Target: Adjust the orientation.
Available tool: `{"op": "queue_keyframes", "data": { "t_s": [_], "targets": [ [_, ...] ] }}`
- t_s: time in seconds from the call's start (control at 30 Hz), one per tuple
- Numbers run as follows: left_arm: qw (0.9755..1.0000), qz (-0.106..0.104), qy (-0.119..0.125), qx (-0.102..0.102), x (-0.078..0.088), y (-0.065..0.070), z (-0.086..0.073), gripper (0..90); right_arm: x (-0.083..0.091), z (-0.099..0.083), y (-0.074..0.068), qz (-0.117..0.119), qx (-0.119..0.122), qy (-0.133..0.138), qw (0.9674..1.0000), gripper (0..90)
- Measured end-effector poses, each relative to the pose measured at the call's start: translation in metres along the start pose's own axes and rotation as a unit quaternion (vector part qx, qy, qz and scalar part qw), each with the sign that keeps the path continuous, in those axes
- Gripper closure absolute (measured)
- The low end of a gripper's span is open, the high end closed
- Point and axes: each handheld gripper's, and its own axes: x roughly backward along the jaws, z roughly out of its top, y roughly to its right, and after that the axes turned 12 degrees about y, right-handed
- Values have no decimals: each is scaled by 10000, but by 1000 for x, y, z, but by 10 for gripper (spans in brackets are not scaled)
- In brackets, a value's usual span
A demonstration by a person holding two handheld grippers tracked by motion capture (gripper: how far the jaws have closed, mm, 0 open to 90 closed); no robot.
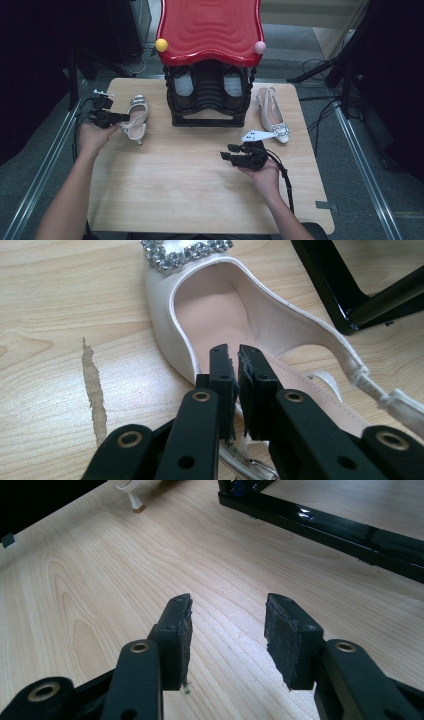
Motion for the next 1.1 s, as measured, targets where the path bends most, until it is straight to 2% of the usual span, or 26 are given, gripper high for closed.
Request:
{"op": "queue_keyframes", "data": {
  "t_s": [0.13, 0.23, 0.33, 0.43, 0.47, 0.7, 0.8, 0.87, 0.9, 0.93, 1.0, 1.1],
  "targets": [
    [9999, -39, 158, -40, 7, 5, 3, 761, 0, 0, 0, -4, 7, -9, 10000, 552],
    [9994, 88, 330, -5, 13, 6, 6, 673, 0, 0, 0, -13, 18, 0, 10000, 552],
    [9993, 167, 333, 74, 14, 3, 7, 625, -1, -1, 0, -14, 18, -13, 10000, 552],
    [9994, 258, 174, 132, 9, 0, 4, 608, -1, -1, 0, -14, 29, -19, 10000, 551],
    [9992, 324, 195, 157, 5, -1, 2, 608, -1, -1, 0, -13, 35, -17, 10000, 551],
    [9986, 372, 84, 372, -14, -5, -11, 629, -2, -1, 0, -26, 27, -42, 10000, 550],
    [9984, 422, 159, 353, -17, -3, -14, 683, -2, -1, 0, -21, 65, -60, 10000, 550],
    [9976, 556, 233, 337, -18, -2, -16, 737, -2, -2, 0, -22, 71, -70, 9999, 550],
    [9976, 600, 192, 295, -17, -3, -16, 777, -2, -2, 0, -20, 60, -69, 10000, 550],
    [9969, 635, 246, 391, -17, -4, -17, 825, -3, -2, 0, -25, 59, -64, 10000, 550],
    [9965, 571, 252, 551, -15, -7, -19, 847, -3, -2, 0, -21, 47, -78, 10000, 550],
    [9962, 616, 242, 570, -15, -6, -17, 856, -4, -2, 0, -5, 34, -90, 10000, 548]
  ]
}}
